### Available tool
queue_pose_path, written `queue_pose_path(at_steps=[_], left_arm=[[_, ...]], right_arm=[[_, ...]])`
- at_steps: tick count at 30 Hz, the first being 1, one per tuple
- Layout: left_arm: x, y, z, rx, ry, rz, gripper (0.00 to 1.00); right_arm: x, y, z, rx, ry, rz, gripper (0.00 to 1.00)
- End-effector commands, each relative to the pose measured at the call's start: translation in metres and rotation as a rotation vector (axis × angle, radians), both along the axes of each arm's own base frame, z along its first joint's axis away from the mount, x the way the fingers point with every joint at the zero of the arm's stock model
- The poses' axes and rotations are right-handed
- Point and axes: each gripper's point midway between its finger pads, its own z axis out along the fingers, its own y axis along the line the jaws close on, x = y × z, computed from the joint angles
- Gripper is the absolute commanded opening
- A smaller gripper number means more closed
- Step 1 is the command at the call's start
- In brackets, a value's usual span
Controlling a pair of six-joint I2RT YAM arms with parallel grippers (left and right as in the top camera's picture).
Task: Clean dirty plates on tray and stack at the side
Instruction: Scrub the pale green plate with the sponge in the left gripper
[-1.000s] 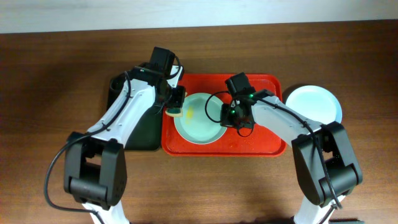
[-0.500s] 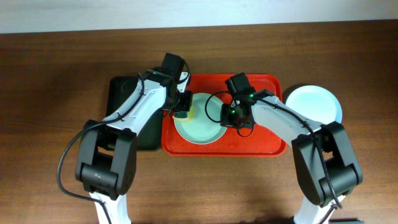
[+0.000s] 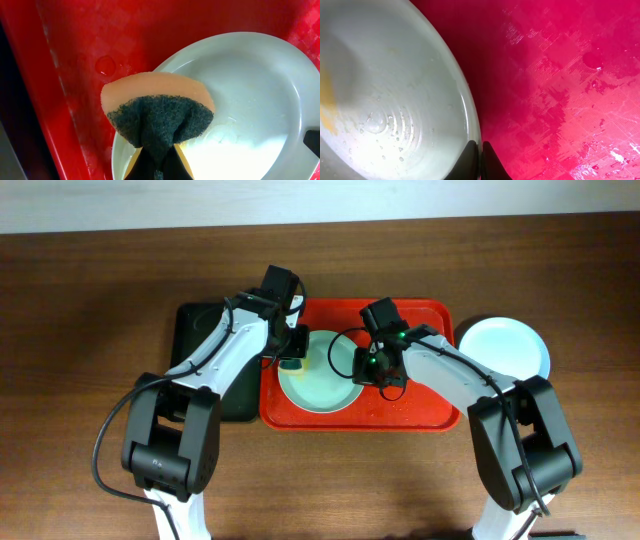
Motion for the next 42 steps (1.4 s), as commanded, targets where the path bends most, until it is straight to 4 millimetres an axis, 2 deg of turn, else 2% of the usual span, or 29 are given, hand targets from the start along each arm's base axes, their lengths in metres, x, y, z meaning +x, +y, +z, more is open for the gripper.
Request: queue_pose_path(at_steps=[1, 7, 12, 18, 19, 22, 25, 27, 29, 31, 33, 35, 37, 38, 39, 42], left_arm=[[0.002, 0.001, -0.003, 0.003, 0.002, 0.022, 0.0], [-0.001, 0.002, -0.02, -0.006, 0.001, 0.049, 0.0], [-0.013, 0.0, -0.039, -0.007, 0.015, 0.058, 0.0], [-0.038, -0.015, -0.058, 0.006, 0.053, 0.004, 0.0], [-0.043, -0.025, -0.061, -0.002, 0.064, -0.011, 0.0], [-0.049, -0.032, -0.066, 0.001, 0.078, -0.017, 0.0], [-0.057, -0.037, -0.08, 0.005, 0.114, -0.034, 0.0], [-0.069, -0.046, -0.092, -0.042, 0.177, -0.057, 0.0], [-0.076, -0.056, -0.092, -0.106, 0.217, -0.073, 0.0], [-0.069, -0.061, -0.079, -0.127, 0.193, -0.106, 0.0], [-0.049, -0.064, -0.048, -0.151, 0.141, -0.105, 0.0], [-0.026, -0.07, 0.0, -0.195, 0.062, -0.101, 0.0], [-0.007, -0.075, 0.058, -0.256, -0.028, -0.103, 0.0], [-0.001, -0.072, 0.079, -0.26, -0.068, -0.095, 0.0], [0.008, -0.061, 0.106, -0.23, -0.119, -0.047, 0.0], [0.017, -0.03, 0.132, -0.096, -0.194, 0.045, 0.0]], right_arm=[[-0.001, 0.002, 0.004, -0.02, -0.022, 0.015, 0.04], [-0.002, 0.0, 0.0, -0.027, -0.011, 0.014, 0.04], [-0.001, 0.001, 0.0, -0.026, -0.015, 0.014, 0.04], [-0.001, 0.001, 0.0, -0.025, -0.015, 0.014, 0.04], [-0.001, 0.001, 0.0, -0.025, -0.015, 0.014, 0.04], [-0.002, 0.001, 0.0, -0.025, -0.014, 0.014, 0.04], [-0.002, 0.001, 0.0, -0.025, -0.014, 0.014, 0.04], [-0.002, 0.001, 0.0, -0.025, -0.014, 0.014, 0.04], [-0.001, 0.001, 0.0, -0.025, -0.014, 0.014, 0.04], [-0.001, 0.001, 0.0, -0.025, -0.016, 0.014, 0.04], [0.0, 0.001, 0.0, -0.022, -0.021, 0.014, 0.04], [0.0, 0.001, 0.0, -0.023, -0.019, 0.014, 0.04], [-0.001, 0.001, 0.0, -0.023, -0.017, 0.014, 0.04], [-0.001, 0.001, 0.0, -0.023, -0.018, 0.014, 0.04], [-0.001, 0.001, 0.0, -0.023, -0.018, 0.014, 0.04], [-0.001, 0.008, 0.002, 0.016, -0.013, 0.025, 0.04]])
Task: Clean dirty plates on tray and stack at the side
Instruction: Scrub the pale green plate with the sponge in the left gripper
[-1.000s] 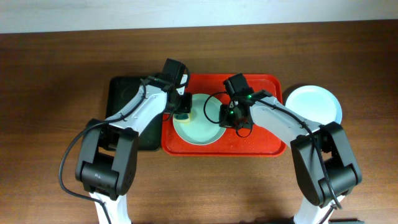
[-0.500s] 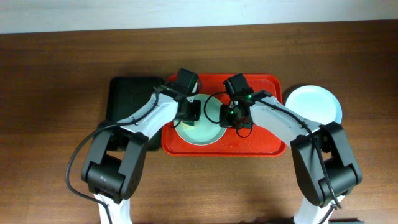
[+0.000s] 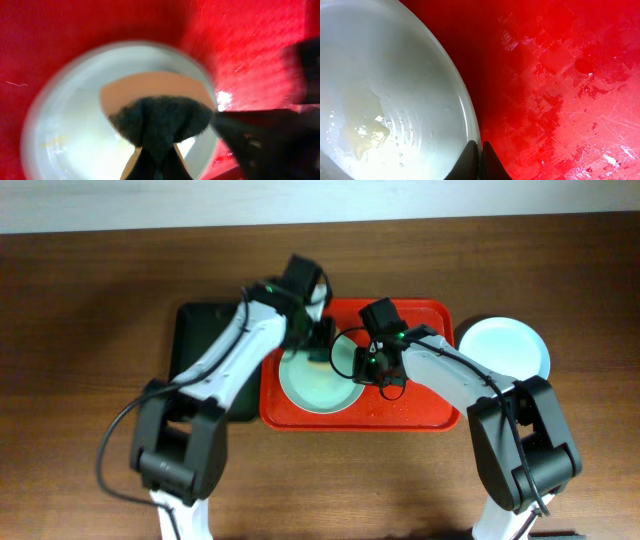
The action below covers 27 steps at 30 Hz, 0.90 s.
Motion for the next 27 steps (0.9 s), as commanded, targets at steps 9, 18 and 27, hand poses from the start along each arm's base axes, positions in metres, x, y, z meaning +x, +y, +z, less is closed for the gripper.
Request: queue_pose_path(at_steps=[9, 18, 27], left_arm=[[-0.006, 0.064, 0.034, 0.236, -0.076, 0.129, 0.0], [-0.004, 0.063, 0.0, 0.233, -0.088, 0.127, 0.0], [-0.023, 0.068, -0.027, 0.248, -0.023, 0.113, 0.0]], right_arm=[[-0.015, 0.033, 0.008, 0.175, 0.065, 0.043, 0.27], [0.013, 0.004, 0.008, 0.11, -0.018, -0.034, 0.28], [0.008, -0.004, -0.001, 0.058, -0.019, -0.041, 0.31]])
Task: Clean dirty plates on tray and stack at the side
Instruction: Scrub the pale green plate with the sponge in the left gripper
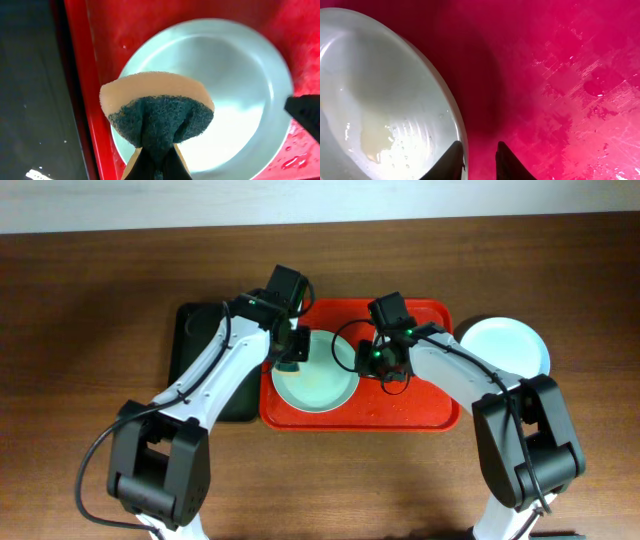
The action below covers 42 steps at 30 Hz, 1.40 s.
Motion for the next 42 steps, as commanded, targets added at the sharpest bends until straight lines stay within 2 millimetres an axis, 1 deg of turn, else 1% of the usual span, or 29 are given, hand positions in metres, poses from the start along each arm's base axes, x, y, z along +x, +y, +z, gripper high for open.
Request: queue_pose_path(at_steps=[1, 4, 6, 7, 10, 14, 17, 21, 24, 28, 32, 35, 37, 39, 40, 42], left_arm=[[-0.008, 0.002, -0.019, 0.005, 0.034, 0.007, 0.0], [-0.009, 0.003, -0.026, 0.004, 0.033, 0.008, 0.0], [-0.012, 0.004, -0.029, 0.008, 0.041, 0.008, 0.0], [-0.015, 0.006, -0.032, 0.017, 0.049, 0.009, 0.0], [-0.014, 0.011, -0.035, 0.041, 0.043, 0.015, 0.0], [-0.009, 0.008, -0.038, 0.028, 0.015, 0.016, 0.0], [-0.007, 0.008, -0.047, 0.005, 0.0, 0.064, 0.0], [-0.009, 0.008, -0.058, 0.003, -0.006, 0.067, 0.0], [-0.01, 0.018, -0.062, 0.037, -0.01, 0.124, 0.0], [-0.021, 0.023, -0.071, 0.039, 0.025, 0.18, 0.0], [-0.029, 0.026, -0.082, 0.052, 0.046, 0.178, 0.0], [-0.032, 0.026, -0.098, 0.06, 0.081, 0.176, 0.0], [-0.037, 0.018, -0.112, 0.024, 0.127, 0.164, 0.0], [-0.045, -0.004, -0.122, -0.09, 0.196, 0.134, 0.0], [-0.048, -0.016, -0.123, -0.154, 0.225, 0.117, 0.0], [-0.054, -0.048, -0.111, -0.332, 0.279, 0.066, 0.0]], right_arm=[[-0.005, -0.004, -0.006, -0.031, 0.0, -0.009, 0.31], [-0.002, -0.001, -0.005, -0.024, -0.018, -0.004, 0.3], [0.0, 0.0, -0.004, -0.021, -0.026, -0.003, 0.16], [0.0, 0.001, -0.004, -0.016, -0.024, -0.002, 0.04], [-0.002, 0.005, -0.003, 0.007, -0.015, 0.008, 0.04], [-0.006, 0.012, -0.003, 0.009, -0.013, 0.027, 0.04], [-0.009, 0.018, -0.003, 0.008, -0.014, 0.043, 0.04], [-0.01, 0.019, -0.004, -0.005, -0.02, 0.048, 0.04], [-0.008, 0.017, -0.004, -0.022, -0.027, 0.044, 0.04], [-0.008, 0.017, -0.004, -0.022, -0.027, 0.044, 0.04], [-0.009, 0.017, -0.004, -0.022, -0.027, 0.044, 0.04], [-0.009, 0.016, -0.005, -0.023, -0.023, 0.044, 0.04], [-0.011, 0.016, -0.005, -0.025, -0.018, 0.044, 0.04], [-0.011, 0.016, -0.005, -0.026, -0.016, 0.045, 0.04], [-0.011, 0.015, -0.005, -0.027, -0.016, 0.045, 0.04], [-0.011, 0.015, -0.005, -0.027, -0.016, 0.045, 0.04]])
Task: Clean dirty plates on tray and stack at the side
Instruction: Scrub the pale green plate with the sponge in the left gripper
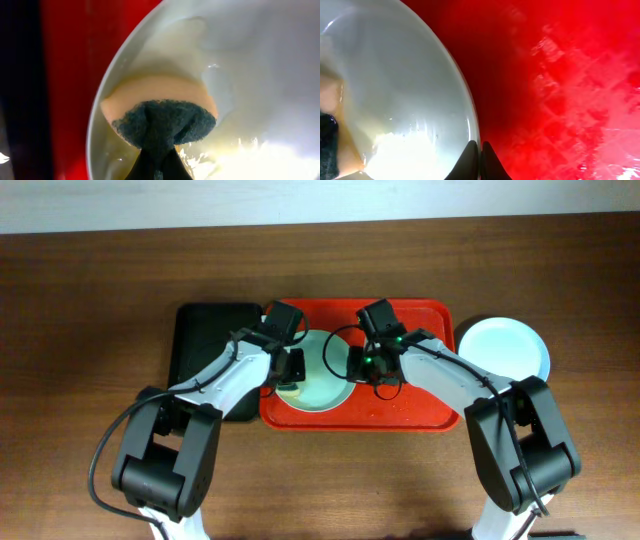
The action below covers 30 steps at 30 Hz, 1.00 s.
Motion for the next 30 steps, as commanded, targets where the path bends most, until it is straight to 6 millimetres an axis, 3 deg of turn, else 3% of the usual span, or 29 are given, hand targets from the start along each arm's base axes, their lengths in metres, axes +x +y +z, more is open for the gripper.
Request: queue_pose_path(at_steps=[1, 7, 13, 16, 21, 30], left_arm=[[-0.037, -0.062, -0.024, -0.333, 0.213, -0.099, 0.0], [0.004, -0.084, 0.04, -0.409, 0.048, -0.162, 0.0], [0.04, -0.038, 0.091, -0.092, -0.089, -0.109, 0.0], [0.052, -0.026, 0.104, -0.008, -0.141, -0.105, 0.0], [0.053, -0.013, 0.087, 0.069, -0.121, -0.085, 0.0], [0.041, -0.008, 0.007, 0.137, 0.054, -0.095, 0.0]], right_arm=[[-0.004, -0.001, -0.002, -0.011, 0.004, 0.001, 0.04], [-0.005, -0.001, -0.002, -0.013, 0.007, 0.001, 0.04], [-0.005, -0.001, -0.002, -0.014, 0.009, 0.001, 0.04], [-0.005, -0.001, -0.002, -0.014, 0.008, 0.001, 0.04], [-0.005, -0.001, -0.002, -0.014, 0.009, 0.001, 0.04], [-0.005, -0.002, -0.002, -0.015, 0.009, 0.002, 0.04]])
